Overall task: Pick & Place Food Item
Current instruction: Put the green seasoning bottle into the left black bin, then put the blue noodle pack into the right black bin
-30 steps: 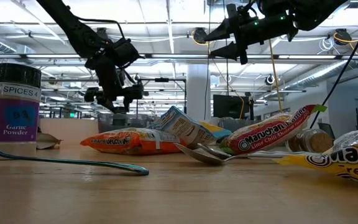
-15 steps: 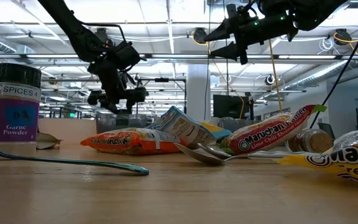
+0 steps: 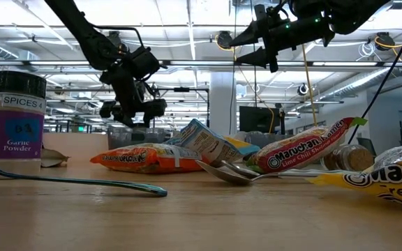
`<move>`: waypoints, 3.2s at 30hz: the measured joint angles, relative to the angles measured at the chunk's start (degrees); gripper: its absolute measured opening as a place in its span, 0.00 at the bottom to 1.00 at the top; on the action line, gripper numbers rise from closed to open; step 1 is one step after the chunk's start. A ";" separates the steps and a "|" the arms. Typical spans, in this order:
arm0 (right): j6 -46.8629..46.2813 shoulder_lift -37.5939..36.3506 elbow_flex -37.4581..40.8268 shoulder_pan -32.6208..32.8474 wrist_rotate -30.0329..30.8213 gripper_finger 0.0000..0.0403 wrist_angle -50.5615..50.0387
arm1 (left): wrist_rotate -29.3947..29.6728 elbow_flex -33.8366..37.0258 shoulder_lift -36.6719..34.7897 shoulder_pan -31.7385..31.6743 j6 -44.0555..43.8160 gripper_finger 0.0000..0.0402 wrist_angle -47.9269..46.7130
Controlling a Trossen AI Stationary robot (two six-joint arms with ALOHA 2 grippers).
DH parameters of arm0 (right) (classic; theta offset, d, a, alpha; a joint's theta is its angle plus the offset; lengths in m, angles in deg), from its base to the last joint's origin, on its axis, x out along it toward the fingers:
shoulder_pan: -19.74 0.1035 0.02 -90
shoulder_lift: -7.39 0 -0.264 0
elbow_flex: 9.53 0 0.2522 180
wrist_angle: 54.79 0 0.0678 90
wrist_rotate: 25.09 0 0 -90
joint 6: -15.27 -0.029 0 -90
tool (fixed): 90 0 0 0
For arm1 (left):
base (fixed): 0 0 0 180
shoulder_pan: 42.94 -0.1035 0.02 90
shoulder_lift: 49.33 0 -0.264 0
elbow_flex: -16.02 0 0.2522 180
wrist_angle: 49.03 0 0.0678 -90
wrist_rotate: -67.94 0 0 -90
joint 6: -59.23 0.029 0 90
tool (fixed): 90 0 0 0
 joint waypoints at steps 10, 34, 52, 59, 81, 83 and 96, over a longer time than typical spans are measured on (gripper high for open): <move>0.00 0.00 0.00 0.00 -0.02 0.69 -0.15 | -0.76 0.20 0.16 0.00 0.30 0.65 -0.42; 0.02 0.00 0.00 0.02 -0.18 0.69 -0.13 | -6.83 0.20 -17.24 0.00 13.16 0.63 0.11; -1.91 0.00 0.00 0.02 0.05 0.69 -0.52 | -49.74 0.07 -48.45 2.38 11.64 0.62 -14.48; -9.17 0.02 0.00 0.35 0.25 0.69 -0.52 | -51.31 0.09 -51.34 7.38 9.86 0.62 -35.70; -10.57 4.47 -0.02 14.12 6.39 0.69 0.44 | -45.04 9.63 -65.25 17.84 -9.26 0.62 -53.63; -10.53 4.44 -0.02 14.03 3.34 0.69 0.61 | -43.58 11.13 -67.23 18.33 -13.34 0.62 -53.70; -8.19 4.36 -0.02 13.81 -9.24 0.69 0.94 | -37.33 17.57 -67.16 19.02 -26.95 0.62 -54.69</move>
